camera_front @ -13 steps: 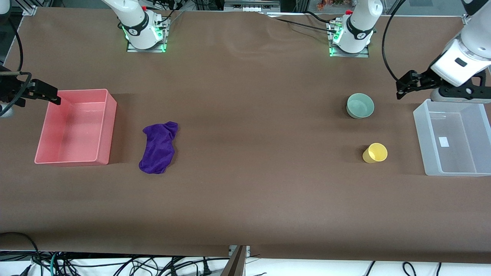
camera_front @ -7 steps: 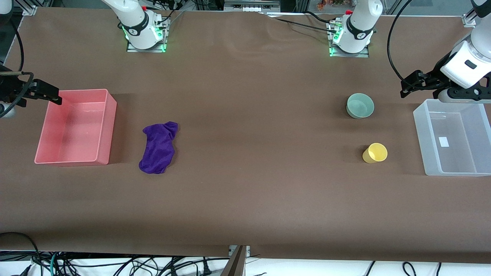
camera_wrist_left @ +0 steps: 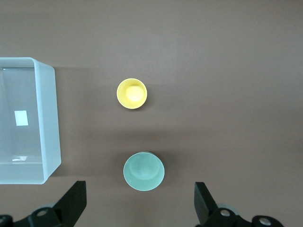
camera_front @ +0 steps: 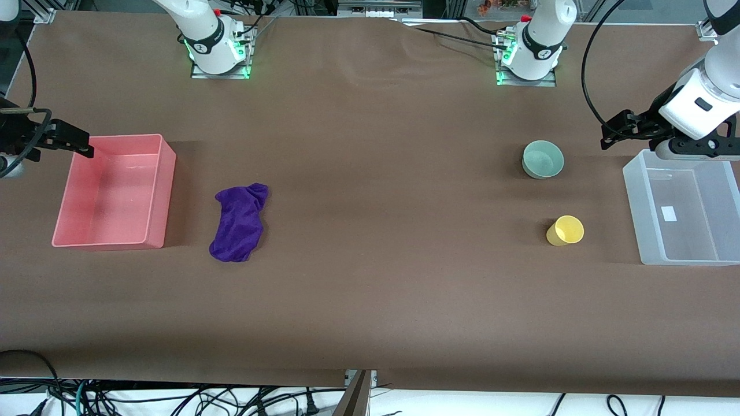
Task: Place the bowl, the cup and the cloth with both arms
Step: 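Move the left gripper toward the pale green cup, then grasp the green cup with the left gripper while the right gripper reaches the cloth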
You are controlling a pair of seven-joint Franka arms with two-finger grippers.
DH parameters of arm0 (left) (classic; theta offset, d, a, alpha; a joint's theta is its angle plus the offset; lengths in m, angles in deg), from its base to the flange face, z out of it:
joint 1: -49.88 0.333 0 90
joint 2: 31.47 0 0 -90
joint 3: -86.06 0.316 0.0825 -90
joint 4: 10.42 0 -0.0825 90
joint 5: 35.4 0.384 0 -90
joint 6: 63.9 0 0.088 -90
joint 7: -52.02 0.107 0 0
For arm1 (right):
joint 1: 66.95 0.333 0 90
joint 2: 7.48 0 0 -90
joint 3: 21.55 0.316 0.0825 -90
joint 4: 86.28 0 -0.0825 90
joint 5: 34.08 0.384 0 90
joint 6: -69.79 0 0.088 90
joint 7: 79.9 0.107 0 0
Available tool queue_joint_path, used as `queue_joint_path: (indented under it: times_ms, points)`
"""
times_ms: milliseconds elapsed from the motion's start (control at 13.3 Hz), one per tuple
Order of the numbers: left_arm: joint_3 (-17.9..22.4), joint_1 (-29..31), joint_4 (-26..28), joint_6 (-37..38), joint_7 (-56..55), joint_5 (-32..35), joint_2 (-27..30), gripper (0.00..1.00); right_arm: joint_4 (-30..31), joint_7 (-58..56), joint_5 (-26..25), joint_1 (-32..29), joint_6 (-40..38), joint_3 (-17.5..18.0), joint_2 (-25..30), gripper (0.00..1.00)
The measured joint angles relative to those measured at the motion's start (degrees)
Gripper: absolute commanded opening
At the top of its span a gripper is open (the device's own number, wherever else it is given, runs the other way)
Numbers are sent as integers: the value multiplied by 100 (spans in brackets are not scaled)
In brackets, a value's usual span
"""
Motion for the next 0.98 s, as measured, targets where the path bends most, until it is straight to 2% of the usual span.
queue_joint_path:
  times_ms: [226, 602, 752, 977]
  points:
    - [0, 0, 4, 49, 1, 0, -19, 100, 0, 0, 0, 3, 0, 0, 0, 100]
    - [0, 2, 246, 762, 426, 0, -255, 100, 0, 0, 0, 12, 6, 2, 0, 100]
    - [5, 56, 651, 731, 924, 0, -247, 100, 0, 0, 0, 11, 7, 2, 0, 100]
    - [-28, 148, 1713, -240, 1566, 49, -177, 100, 0, 0, 0, 11, 8, 2, 0, 100]
